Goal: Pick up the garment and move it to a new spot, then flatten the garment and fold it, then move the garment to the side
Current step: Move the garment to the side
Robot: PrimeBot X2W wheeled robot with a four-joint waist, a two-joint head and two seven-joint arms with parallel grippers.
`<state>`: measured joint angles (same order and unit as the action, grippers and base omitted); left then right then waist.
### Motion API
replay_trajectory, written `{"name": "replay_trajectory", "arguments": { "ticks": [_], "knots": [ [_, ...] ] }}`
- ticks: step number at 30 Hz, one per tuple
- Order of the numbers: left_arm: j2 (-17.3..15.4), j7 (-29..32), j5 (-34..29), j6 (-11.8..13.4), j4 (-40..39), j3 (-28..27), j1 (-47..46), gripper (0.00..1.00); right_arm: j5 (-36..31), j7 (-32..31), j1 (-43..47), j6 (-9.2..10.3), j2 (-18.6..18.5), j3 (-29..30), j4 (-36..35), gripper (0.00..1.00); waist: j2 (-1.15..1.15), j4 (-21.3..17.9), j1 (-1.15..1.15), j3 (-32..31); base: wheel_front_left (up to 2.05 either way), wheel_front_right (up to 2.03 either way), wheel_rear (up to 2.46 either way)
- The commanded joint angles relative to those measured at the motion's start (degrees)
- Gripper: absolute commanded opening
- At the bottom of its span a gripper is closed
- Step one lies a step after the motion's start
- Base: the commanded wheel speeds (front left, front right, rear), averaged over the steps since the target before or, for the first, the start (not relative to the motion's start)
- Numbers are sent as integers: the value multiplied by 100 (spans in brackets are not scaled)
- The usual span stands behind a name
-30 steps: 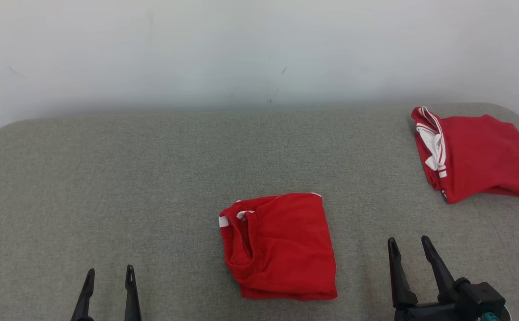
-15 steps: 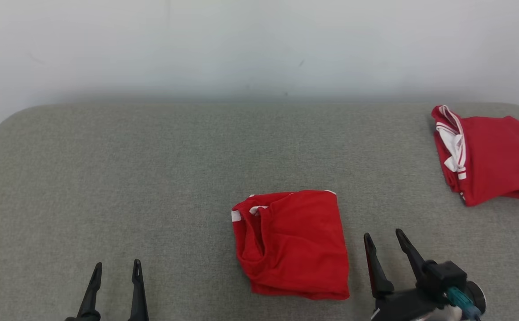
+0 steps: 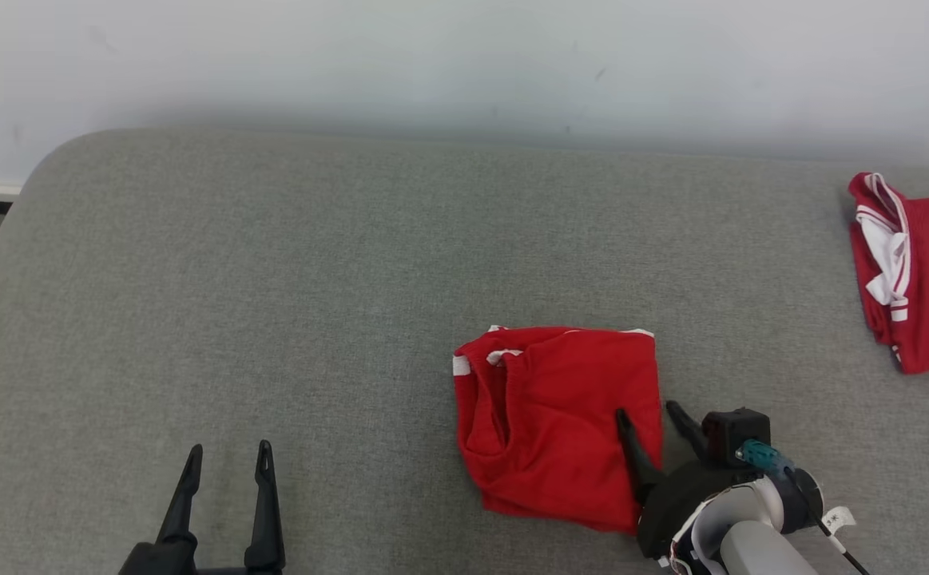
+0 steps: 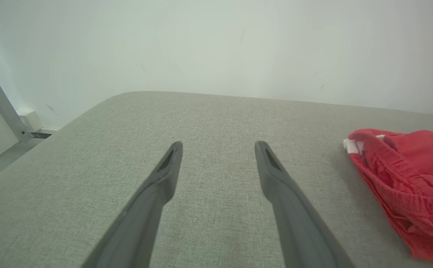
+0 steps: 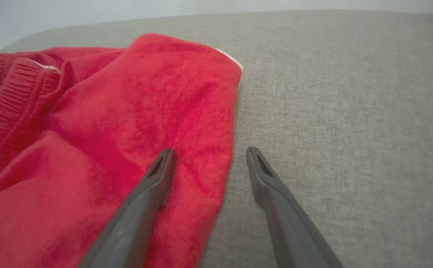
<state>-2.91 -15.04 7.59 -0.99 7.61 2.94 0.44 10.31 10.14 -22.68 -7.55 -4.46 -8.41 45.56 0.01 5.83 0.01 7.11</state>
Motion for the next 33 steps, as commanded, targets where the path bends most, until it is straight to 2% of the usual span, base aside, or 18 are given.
{"name": "replay_trajectory", "arguments": {
  "ticks": [1, 2, 3, 4, 5, 12, 21, 33],
  "knots": [
    [5, -15, 57, 23, 13, -1, -89, 100, 135, -63, -48, 13, 35, -68, 134, 100, -1, 58, -1, 56, 0, 0, 0],
    [5, -15, 63, 35, 16, -4, -82, 100, 250, -110, -68, 13, 44, -106, 217, 100, -1, 58, -1, 61, 0, 0, 0],
    [4, -15, 67, 40, 18, -10, -80, 100, 331, -168, -79, 13, 58, -172, 297, 93, -1, 55, -1, 64, 0, 0, 0],
    [4, -15, 74, 44, 18, -19, -85, 100, 400, -210, -87, 13, 66, -248, 355, 33, -1, 49, -1, 67, 0, 0, 0],
    [5, -15, 76, 47, 18, -28, -86, 100, 480, -217, -97, 13, 68, -326, 381, 0, -1, 38, -1, 70, 0, 0, 0],
    [5, -15, 87, 66, -7, -37, -126, 100, 963, -162, -278, 15, -135, -653, 467, 0, -1, -34, -1, 86, 0, 0, 0],
    [5, -15, 100, 74, -66, -20, -181, 100, 1133, -155, -814, 15, -682, -901, 345, 0, -1, -193, -1, 192, 0, 0, 0],
    [4, -15, -49, -98, -113, 33, -591, 100, 1004, -669, -1979, 15, -2251, -1543, -150, 0, -1, -408, -1, 781, 0, 0, 0]
  ]
}}
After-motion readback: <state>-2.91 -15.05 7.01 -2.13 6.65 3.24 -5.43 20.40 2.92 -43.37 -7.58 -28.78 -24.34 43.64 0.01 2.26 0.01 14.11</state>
